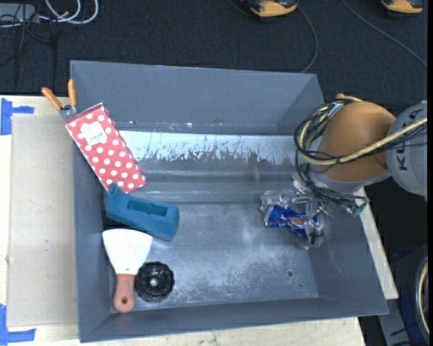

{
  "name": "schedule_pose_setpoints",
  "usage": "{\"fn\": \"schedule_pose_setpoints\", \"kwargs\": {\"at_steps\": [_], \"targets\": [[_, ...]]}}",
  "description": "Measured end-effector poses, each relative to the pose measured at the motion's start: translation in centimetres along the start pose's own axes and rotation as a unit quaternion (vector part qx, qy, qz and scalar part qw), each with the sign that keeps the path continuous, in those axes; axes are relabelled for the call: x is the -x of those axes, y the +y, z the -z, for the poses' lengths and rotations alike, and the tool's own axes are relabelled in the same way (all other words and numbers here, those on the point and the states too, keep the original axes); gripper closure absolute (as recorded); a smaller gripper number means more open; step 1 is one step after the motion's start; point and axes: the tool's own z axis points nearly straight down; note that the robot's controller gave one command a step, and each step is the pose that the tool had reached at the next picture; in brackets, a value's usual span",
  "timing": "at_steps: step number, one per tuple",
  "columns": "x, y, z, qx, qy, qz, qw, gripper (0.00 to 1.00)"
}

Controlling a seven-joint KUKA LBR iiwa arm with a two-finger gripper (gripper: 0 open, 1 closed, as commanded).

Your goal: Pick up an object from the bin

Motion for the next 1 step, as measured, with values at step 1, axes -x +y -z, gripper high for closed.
{"fn": "schedule_pose_setpoints", "kwargs": {"at_steps": [1], "targets": [[0.4,0.15,-0.38,0.0,-0.0003,-0.139,0.9902,1.0]]}}
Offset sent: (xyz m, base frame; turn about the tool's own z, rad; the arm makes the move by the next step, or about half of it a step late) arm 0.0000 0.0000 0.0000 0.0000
